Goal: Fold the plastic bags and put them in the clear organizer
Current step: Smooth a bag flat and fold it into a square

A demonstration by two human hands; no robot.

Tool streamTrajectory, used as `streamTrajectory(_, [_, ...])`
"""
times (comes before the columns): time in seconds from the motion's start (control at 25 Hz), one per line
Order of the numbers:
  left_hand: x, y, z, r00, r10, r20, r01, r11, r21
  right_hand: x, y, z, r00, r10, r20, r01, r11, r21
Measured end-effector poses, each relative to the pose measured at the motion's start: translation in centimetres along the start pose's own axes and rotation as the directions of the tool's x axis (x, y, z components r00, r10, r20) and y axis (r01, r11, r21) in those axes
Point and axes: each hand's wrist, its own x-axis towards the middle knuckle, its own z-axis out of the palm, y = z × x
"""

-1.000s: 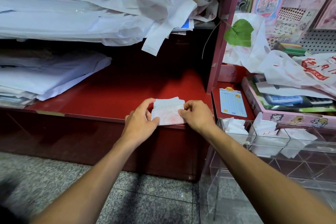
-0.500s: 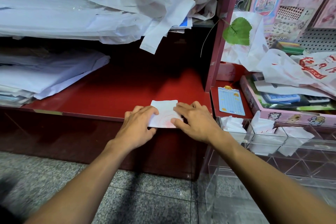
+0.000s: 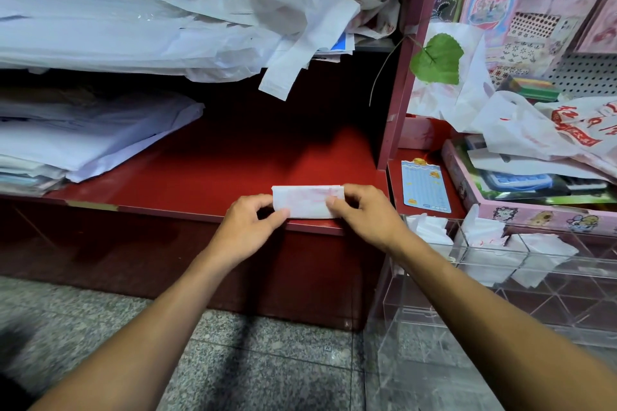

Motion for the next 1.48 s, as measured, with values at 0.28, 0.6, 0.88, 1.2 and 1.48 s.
streamTrajectory(0.28, [-0.2,1.2,1.2,0.993,0.082,-0.081,-0.05,0.94,0.339,1.3,-1.0,1.0,0.976,0.212,-0.049,-0.214,0.976,-0.038])
streamTrajectory(0.6, [-0.1,1.4,1.0,0.947,0.321,0.014,-0.303,0.88,0.366,-0.3,-1.0,0.2,0.942,-0.118,0.315,0.226,0.916,-0.331])
streamTrajectory(0.88, [0.2,8.5,3.1,0.977,0.205,0.06,-0.193,0.968,-0.162,-2.9,-2.6,-7.0,1.0,0.023,0.014,-0.027,0.907,0.419])
streamTrajectory(1.2, [-0.7,17.0,13.0,0.962,0.266,-0.062,-0.273,0.95,-0.154,-9.6,2.3,-20.6,0.869,0.351,-0.348,-0.227,0.909,0.348])
streamTrajectory(1.48, [-1.5,22.6,22.1,0.74,0.451,0.498,-0.577,0.807,0.126,-14.4,9.3,-26.2,0.728,0.464,-0.505,-0.31,0.879,0.361])
